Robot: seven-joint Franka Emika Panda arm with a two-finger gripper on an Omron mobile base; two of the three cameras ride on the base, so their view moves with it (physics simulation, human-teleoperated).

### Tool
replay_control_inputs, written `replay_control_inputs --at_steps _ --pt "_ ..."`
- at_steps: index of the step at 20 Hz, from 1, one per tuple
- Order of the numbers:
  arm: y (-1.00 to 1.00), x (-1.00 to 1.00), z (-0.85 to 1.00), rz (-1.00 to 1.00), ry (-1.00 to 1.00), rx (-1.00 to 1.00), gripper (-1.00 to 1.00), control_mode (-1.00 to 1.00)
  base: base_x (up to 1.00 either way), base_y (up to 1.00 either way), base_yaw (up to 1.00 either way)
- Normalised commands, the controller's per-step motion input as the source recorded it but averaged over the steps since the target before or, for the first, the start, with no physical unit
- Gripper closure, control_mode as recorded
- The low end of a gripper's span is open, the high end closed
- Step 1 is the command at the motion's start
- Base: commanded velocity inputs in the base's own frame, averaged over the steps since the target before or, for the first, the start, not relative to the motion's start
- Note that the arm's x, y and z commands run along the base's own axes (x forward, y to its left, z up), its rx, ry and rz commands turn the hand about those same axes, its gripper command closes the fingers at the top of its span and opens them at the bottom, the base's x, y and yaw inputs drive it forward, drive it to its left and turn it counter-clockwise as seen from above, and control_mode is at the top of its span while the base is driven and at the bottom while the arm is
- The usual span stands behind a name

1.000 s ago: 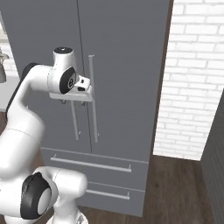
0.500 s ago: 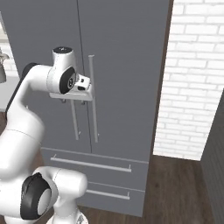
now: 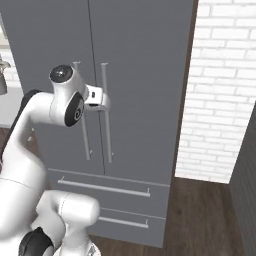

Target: Take the strawberry from the fridge and place it on top of the pancake, located on the dining counter.

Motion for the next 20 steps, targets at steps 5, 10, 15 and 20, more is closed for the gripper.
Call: replay_control_inputs --at_steps 5,10,15,20 --pt "-0.02 0.08 0.13 -0.08 -0.19 0.00 -1.00 -1.00 0.00 0.00 0.00" --pt "-0.01 0.34 0.07 -0.13 -0.01 0.00 -1.00 -1.00 0.00 0.00 0.00" --pt "-0.24 0.67 -0.01 -0.02 0.00 0.03 -1.00 -1.00 0.00 0.00 0.00" --pt "-0.11 0.36 -0.16 0.00 -0.02 0.00 -1.00 -1.00 0.00 0.00 0.00"
